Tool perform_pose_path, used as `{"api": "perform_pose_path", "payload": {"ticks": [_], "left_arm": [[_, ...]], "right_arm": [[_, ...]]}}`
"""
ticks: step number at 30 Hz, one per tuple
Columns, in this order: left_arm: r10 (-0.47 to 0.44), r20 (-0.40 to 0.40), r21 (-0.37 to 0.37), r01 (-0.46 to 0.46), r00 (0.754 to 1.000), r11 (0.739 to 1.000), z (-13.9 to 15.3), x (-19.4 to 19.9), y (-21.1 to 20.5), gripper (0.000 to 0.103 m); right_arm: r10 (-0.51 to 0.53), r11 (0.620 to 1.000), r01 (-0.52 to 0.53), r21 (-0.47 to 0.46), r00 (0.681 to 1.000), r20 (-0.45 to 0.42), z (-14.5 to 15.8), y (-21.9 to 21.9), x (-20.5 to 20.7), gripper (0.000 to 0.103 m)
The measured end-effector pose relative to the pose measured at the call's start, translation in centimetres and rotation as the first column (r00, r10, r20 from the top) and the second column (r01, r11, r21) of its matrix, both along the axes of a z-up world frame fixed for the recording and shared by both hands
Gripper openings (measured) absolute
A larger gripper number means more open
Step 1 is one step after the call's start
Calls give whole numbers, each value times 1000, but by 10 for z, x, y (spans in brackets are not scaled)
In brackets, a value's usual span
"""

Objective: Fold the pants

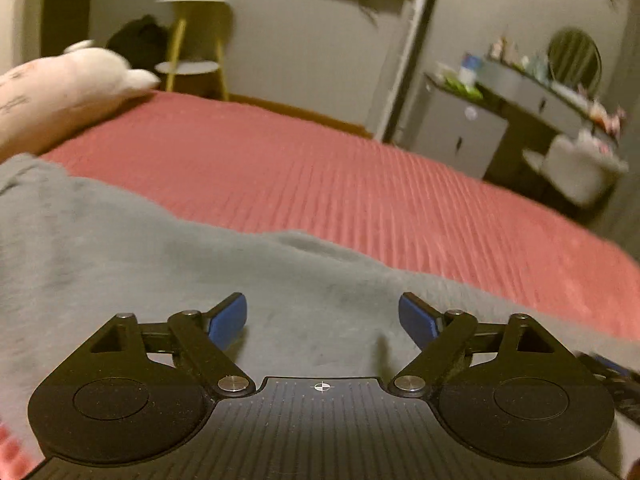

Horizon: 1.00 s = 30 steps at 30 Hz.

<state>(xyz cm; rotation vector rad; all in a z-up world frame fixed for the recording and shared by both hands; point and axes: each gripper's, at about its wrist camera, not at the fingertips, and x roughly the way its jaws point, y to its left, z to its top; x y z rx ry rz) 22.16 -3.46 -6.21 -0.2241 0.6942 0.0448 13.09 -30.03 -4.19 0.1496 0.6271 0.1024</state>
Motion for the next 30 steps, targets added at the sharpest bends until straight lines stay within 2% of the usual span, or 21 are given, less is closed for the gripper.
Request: {"api": "perform_pose_path", "payload": {"ticks": [3,5,7,8,10,12,13,14,15,16,17,18,19,20,21,22,23,24,26,28,30], "left_arm": [[-16,-15,77,17,1000,997,-19,27,-3,88],[-16,-32,178,22,999,984,-33,33,5,93],[-31,20,256,25,999,966,-39,31,14,98],[-27,29,272,18,999,962,-41,31,24,99],[-14,39,267,3,999,964,-42,31,50,99],[90,26,339,-94,996,936,-46,25,87,99],[115,31,322,-119,993,939,-46,21,107,100],[149,37,299,-154,988,942,-45,16,132,100],[186,48,331,-192,981,924,-45,12,150,99],[186,65,389,-197,980,900,-43,5,163,97],[144,60,430,-156,988,889,-42,-1,170,92],[94,51,481,-107,994,870,-40,-8,169,87],[65,51,561,-82,997,824,-39,-16,160,86],[45,53,631,-68,998,773,-38,-21,147,88],[20,56,658,-52,998,752,-34,-30,133,91],[-29,56,627,-13,998,779,-29,-40,120,93],[-79,60,562,32,995,826,-23,-47,107,96],[-117,69,472,71,991,879,-17,-55,93,97],[-152,44,315,130,987,940,-14,-58,75,98],[-187,-13,193,186,982,964,-21,-62,57,99],[-194,-50,217,200,980,955,-30,-64,48,101]], "right_arm": [[44,998,-45,-33,999,-25,-21,25,30,37],[56,995,-54,-78,998,18,-31,21,34,43],[60,994,-57,-95,998,30,-32,6,30,44],[35,994,-32,-109,999,30,-32,-8,30,50],[-50,990,53,-131,998,26,-34,-36,25,51],[-154,985,154,-80,988,11,-35,-91,17,51],[-217,967,217,-131,976,11,-35,-113,11,51],[-298,929,295,-223,954,22,-37,-136,3,51],[-383,886,375,-273,923,24,-40,-163,-6,55],[-465,859,451,-243,885,0,-42,-193,-15,83],[-545,825,531,-193,838,-21,-40,-221,-26,92],[-624,772,609,-182,780,-35,-35,-239,-33,90],[-681,724,664,-186,731,-42,-29,-248,-39,82],[-712,696,697,-172,700,-44,-22,-251,-45,65],[-716,696,705,-139,696,-56,-17,-247,-50,64],[-673,740,669,-76,737,-68,-12,-238,-56,66],[-573,817,576,22,816,-79,-9,-219,-60,66],[-482,868,488,95,872,-84,-9,-200,-62,66],[-252,941,266,209,963,-91,-12,-152,-65,67],[-76,972,93,215,994,-84,-16,-117,-67,74],[41,995,-33,97,996,-83,-23,-91,-74,85]]}}
